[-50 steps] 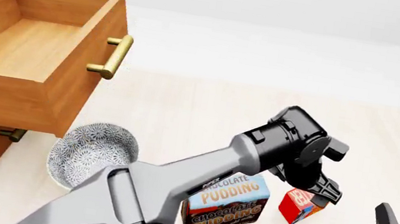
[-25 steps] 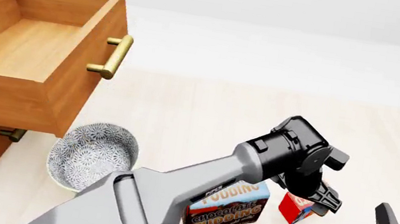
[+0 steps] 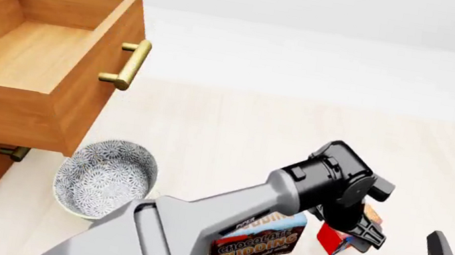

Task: Put the butter at the back in the top drawer of the cabinet and close it.

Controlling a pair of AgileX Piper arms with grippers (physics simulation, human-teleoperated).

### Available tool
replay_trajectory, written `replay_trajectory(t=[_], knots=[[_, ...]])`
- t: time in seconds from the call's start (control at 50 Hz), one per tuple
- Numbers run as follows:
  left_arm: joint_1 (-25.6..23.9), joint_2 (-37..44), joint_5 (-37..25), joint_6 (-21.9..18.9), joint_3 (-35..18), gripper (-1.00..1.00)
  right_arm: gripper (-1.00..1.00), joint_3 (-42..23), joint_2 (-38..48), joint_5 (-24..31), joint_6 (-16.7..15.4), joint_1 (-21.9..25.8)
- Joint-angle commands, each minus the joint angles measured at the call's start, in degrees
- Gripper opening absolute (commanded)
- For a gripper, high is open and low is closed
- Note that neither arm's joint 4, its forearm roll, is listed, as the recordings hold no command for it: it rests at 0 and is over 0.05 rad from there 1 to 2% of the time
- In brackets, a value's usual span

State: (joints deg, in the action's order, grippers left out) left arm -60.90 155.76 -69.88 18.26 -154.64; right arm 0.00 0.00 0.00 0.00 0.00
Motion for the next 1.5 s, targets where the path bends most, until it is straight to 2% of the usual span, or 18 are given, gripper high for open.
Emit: replay_trajectory(t=[0.02,0.26,0.28,0.62,0.88,1.5], knots=[[-0.01,0.82,0.00,0.15,-0.23,1.00,1.00,0.00,0.00,0.00,0.00,0.00],[0.37,1.44,0.00,-0.19,-0.25,1.00,1.00,0.00,0.00,0.00,0.00,0.00],[0.70,1.55,0.00,-0.98,0.39,-1.00,1.00,0.00,0.00,0.00,0.00,0.00],[0.62,1.66,-0.01,-1.69,0.37,-1.00,1.00,0.00,0.00,0.00,0.00,0.00],[0.81,-1.25,-0.01,-3.37,1.10,-1.00,1.00,0.00,0.00,0.00,0.00,0.00],[-0.01,-7.00,-0.01,-4.34,0.08,-1.00,1.00,0.00,0.00,0.00,0.00,0.00]])
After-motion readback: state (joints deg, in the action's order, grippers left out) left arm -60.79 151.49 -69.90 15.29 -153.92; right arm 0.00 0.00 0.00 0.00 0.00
